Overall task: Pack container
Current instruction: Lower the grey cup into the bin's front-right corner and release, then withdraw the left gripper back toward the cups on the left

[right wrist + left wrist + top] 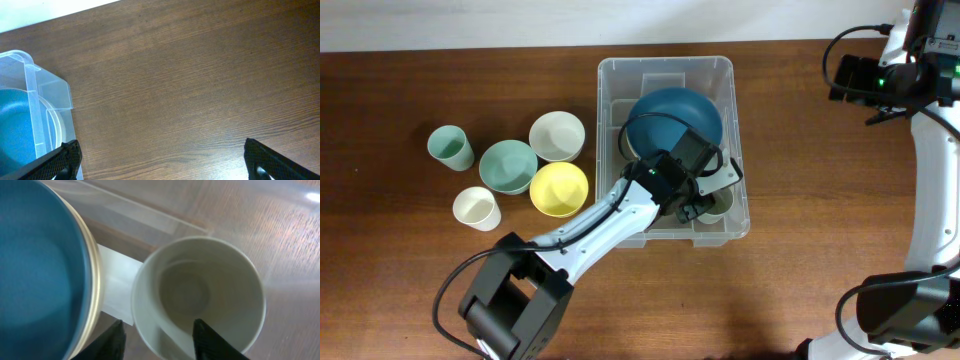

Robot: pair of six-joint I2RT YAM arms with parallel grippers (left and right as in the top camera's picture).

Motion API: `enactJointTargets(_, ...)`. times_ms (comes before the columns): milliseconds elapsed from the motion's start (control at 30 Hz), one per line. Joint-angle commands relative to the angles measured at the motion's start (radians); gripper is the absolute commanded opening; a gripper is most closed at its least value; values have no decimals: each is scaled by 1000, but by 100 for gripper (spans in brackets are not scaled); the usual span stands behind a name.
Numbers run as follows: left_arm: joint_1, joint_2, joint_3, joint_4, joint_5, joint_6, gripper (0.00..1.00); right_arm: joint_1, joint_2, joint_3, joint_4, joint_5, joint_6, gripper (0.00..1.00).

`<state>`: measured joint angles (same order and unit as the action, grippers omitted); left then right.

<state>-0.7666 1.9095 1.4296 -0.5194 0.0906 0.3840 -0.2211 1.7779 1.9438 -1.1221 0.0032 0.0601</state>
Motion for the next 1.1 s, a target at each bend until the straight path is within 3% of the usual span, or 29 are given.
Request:
enactJointTargets(0, -3, -7, 64, 2, -14, -16, 52, -3, -4, 3, 2, 6, 8, 99)
enactJointTargets(167, -3, -14, 144, -5, -102, -62, 56, -3, -4, 3, 2, 6, 8, 99)
enactJointTargets(233, 9, -14, 196, -39, -183, -113, 64, -3, -4, 3, 2, 6, 8, 99)
enactJointTargets(400, 121, -14, 333, -182, -264, -290, 66, -3, -4, 3, 2, 6, 8, 99)
enactJointTargets(600, 377, -23, 445, -354, -240, -478, 70, -3, -4, 3, 2, 6, 8, 99)
enactJointTargets(700, 520, -31, 450, -380, -164, -505, 79, -3, -4, 3, 2, 6, 8, 99)
enactJointTargets(900, 827, -31, 450, -396, -51, -530, 80, -3, -4, 3, 2, 6, 8, 99)
enactJointTargets(1067, 973, -31, 450, -395, -52, -565, 80, -3, -4, 3, 2, 6, 8, 99)
